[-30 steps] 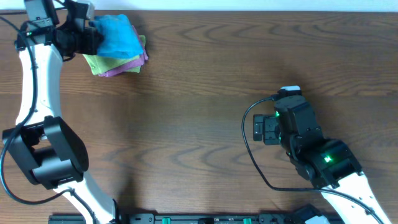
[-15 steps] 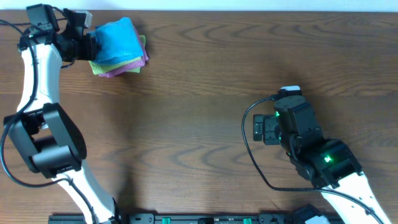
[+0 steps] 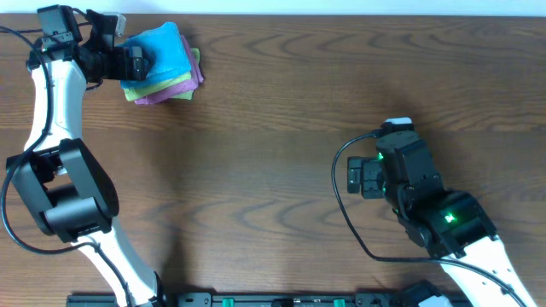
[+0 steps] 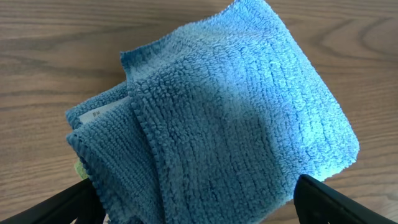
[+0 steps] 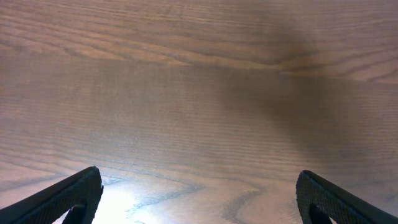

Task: Fold the cloth
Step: 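Lower the blue cloth onto the stack and open the left gripper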

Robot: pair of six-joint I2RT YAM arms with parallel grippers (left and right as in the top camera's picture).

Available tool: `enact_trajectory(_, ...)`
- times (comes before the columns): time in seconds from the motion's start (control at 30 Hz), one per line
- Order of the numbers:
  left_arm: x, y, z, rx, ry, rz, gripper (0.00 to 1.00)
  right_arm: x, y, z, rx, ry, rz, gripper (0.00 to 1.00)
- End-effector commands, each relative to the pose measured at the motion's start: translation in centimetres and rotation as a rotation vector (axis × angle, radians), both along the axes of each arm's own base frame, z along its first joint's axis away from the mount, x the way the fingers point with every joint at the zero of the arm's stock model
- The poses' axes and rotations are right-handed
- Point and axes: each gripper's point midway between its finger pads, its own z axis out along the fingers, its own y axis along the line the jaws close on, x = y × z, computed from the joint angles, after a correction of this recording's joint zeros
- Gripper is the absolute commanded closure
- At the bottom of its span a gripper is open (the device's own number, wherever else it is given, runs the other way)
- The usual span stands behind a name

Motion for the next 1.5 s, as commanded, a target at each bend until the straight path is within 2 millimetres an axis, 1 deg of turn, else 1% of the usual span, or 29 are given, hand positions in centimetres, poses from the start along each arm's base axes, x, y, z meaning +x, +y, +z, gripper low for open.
enact_trajectory(0.0,0.5,0.4,0.2,0.006,-0.012,0.006,0.05,-0.1,0.0,-0.2,0.008,0.002,-0.012,0.01)
enact_trajectory(0.13,0.9,0.5,0.6,-0.002,-0.026,0.023,0.05,-0.1,0.0,-0.2,0.008,0.002,-0.012,0.01)
enact_trajectory(0.2,1.3,0.6,1.8,-0.009,-0.047,0.04,0.05,-0.1,0.0,-0.2,0.008,0.002,-0.012,0.01)
enact_trajectory(0.27,1.7,0.7,3.9,0.004,-0.087,0.041,0.05,-0.1,0.0,-0.2,0.008,0.003,-0.012,0.01)
enact_trajectory(0.37,1.7,1.1,8.0,0.032,-0.152,0.052,0.05,-0.1,0.0,-0.2,0.008,0.003,-0.012,0.01)
enact_trajectory(0.43,0.5,0.4,10.5,0.009,-0.158,0.049,0.05,-0.1,0.0,-0.2,0.007,0.002,-0.012,0.01)
enact_trajectory(0.57,-2.5,-1.6,14.1,-0.046,-0.166,0.004,0.05,-0.1,0.0,-0.2,0.008,0.002,-0.012,0.01)
enact_trajectory(0.63,-4.4,-2.8,16.1,-0.075,-0.173,-0.022,0.05,-0.1,0.0,-0.2,0.008,0.002,-0.012,0.01)
enact_trajectory(0.7,-6.3,-3.6,17.6,-0.086,-0.172,-0.039,0.05,-0.1,0.0,-0.2,0.008,0.002,-0.012,0.01)
enact_trajectory(0.77,-7.5,-4.1,18.8,-0.083,-0.179,-0.041,0.05,-0.1,0.0,-0.2,0.008,0.002,-0.012,0.01)
enact_trajectory(0.87,-8.9,-4.6,20.8,-0.104,-0.202,-0.024,0.05,-0.1,0.0,-0.2,0.008,0.002,-0.012,0.01)
enact_trajectory(0.93,-9.8,-5.3,21.9,-0.133,-0.211,-0.022,0.05,-0.1,0.0,-0.2,0.008,0.002,-0.012,0.01)
enact_trajectory(1.07,-10.8,-6.2,23.6,-0.201,-0.22,-0.003,0.05,-0.1,0.0,-0.2,0.008,0.002,-0.012,0.01)
enact_trajectory(1.13,-11.3,-6.3,24.1,-0.234,-0.21,0.03,0.05,-0.1,0.0,-0.2,0.008,0.002,-0.012,0.01)
enact_trajectory(1.2,-11.8,-6.5,24.2,-0.277,-0.176,0.073,0.05,-0.1,0.0,-0.2,0.008,0.002,-0.012,0.01)
enact_trajectory(1.27,-12.3,-6.2,23.9,-0.291,-0.142,0.116,0.05,-0.1,0.0,-0.2,0.008,0.002,-0.012,0.01)
enact_trajectory(1.4,-13.2,-6.5,22.9,-0.305,-0.079,0.129,0.05,-0.1,0.0,-0.2,0.008,0.002,-0.012,0.01)
enact_trajectory(1.47,-13.8,-5.9,21.8,-0.288,-0.017,0.199,0.05,-0.1,0.0,-0.2,0.008,0.002,-0.012,0.01)
